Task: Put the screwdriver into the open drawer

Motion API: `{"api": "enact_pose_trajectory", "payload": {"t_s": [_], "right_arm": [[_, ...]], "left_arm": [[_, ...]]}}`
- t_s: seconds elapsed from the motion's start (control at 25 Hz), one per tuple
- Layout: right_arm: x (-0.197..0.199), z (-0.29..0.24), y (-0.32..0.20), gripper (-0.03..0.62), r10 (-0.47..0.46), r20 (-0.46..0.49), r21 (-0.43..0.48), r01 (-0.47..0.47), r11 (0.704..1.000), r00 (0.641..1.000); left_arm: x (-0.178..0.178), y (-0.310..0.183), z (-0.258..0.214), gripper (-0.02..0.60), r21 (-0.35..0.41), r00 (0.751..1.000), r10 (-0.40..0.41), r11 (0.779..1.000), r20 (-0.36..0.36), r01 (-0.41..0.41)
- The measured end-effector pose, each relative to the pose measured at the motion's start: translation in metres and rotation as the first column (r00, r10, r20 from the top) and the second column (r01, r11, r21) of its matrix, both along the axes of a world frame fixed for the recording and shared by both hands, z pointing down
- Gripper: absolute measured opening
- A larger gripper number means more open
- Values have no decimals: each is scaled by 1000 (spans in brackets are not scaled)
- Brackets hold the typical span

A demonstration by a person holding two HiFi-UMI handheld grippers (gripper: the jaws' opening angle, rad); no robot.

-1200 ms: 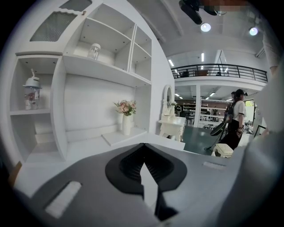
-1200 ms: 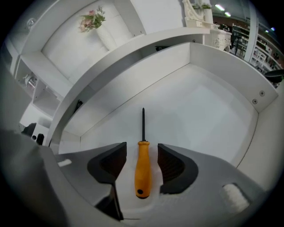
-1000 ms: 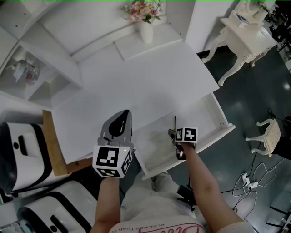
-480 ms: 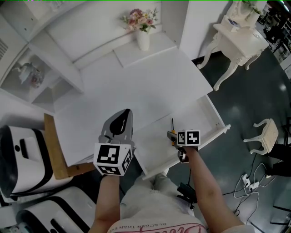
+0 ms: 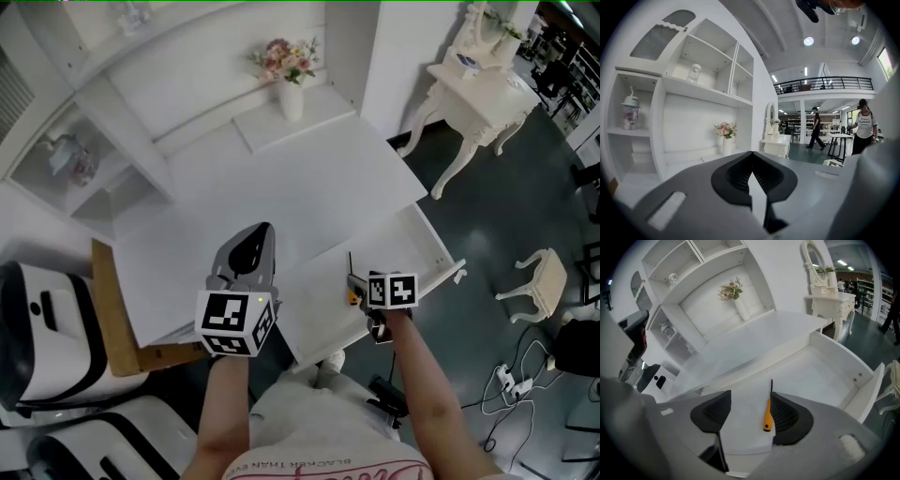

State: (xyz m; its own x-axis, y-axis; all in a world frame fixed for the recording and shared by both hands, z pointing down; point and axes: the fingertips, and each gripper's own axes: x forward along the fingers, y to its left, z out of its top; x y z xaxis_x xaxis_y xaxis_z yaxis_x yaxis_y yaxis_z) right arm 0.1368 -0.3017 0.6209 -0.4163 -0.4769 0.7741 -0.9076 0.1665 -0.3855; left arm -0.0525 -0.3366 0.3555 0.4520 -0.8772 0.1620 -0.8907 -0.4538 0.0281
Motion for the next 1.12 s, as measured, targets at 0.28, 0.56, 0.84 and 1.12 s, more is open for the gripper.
{"api": "enact_pose_trajectory", "payload": {"t_s": [0.28,0.56,0.84,1.12], "right_arm": [[-8,-40,0,175,-34,4,75,33,997,999],[1,-82,3,84,-30,-7,172,31,985,1000],[6,-132,4,3,-4,-15,318,8,948,1000],[-2,-182,9,2,-14,-31,449,26,893,999]], "left_arm": [[5,-3,-16,20,37,1000,26,999,-13,-25],[13,-1,-28,20,66,998,63,996,-4,-62],[18,2,-39,20,93,996,85,992,-6,-84],[18,6,-45,20,108,996,86,991,-21,-83]]}}
